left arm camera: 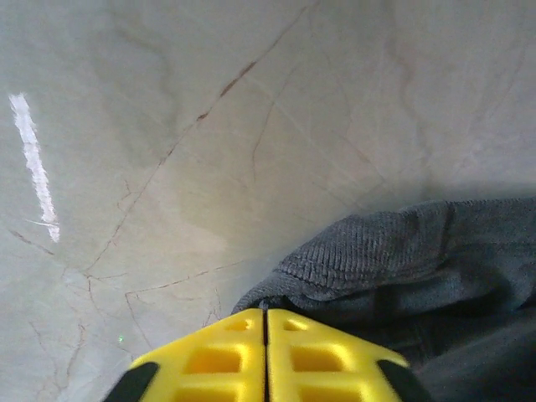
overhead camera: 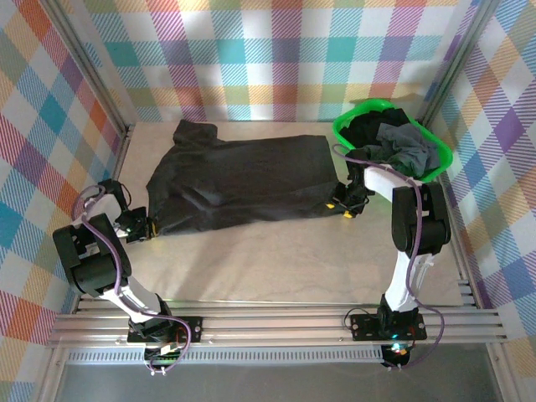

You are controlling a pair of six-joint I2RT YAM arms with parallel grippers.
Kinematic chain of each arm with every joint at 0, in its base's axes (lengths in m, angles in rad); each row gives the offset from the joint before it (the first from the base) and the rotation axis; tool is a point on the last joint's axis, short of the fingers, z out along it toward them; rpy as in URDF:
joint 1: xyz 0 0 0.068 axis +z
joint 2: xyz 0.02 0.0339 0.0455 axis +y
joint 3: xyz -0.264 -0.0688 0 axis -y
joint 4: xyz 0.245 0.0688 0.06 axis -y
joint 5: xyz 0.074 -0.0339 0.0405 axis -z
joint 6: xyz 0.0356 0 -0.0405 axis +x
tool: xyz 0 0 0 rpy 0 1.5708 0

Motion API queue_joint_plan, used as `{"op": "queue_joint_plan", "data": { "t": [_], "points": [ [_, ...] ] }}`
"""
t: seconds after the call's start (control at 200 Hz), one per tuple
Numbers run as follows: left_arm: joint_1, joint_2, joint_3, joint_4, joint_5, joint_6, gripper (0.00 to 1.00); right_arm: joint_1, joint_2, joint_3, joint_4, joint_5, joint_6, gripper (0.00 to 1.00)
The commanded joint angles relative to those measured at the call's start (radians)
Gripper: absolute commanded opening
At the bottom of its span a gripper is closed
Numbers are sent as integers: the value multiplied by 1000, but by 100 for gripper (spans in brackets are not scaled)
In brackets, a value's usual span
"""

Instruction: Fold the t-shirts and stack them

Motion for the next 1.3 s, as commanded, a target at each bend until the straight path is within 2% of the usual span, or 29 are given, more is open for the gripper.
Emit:
{"op": "queue_joint_plan", "data": {
  "t": [0.0, 0.045, 0.21, 0.345, 0.505, 0.625, 0.775, 1.03, 1.295],
  "points": [
    [14, -7, 67, -107, -31, 27, 3, -7, 46, 23, -7, 28, 6, 50],
    [14, -6, 78, -136, -38, 38, 0, -5, 53, 29, -11, 31, 11, 50],
    [14, -13, 71, -176, -50, 42, 0, -6, 84, 49, -27, 65, 17, 44],
    [15, 16, 100, -206, -56, 78, 0, -6, 98, 62, -39, 94, 18, 27],
    [15, 70, 195, -306, -109, 187, 0, -6, 97, 62, -61, 133, 8, 10],
    [15, 103, 266, -387, -162, 268, 0, -5, 86, 49, -71, 166, -8, 3],
    [15, 110, 289, -419, -218, 330, 0, -2, 63, 41, -85, 187, -31, 0],
    [15, 116, 216, -396, -217, 384, 0, 11, -14, -6, -150, 213, -56, 0],
    [10, 82, 184, -427, -363, 492, 0, 11, -126, -127, -213, 231, -45, 0]
  ]
}}
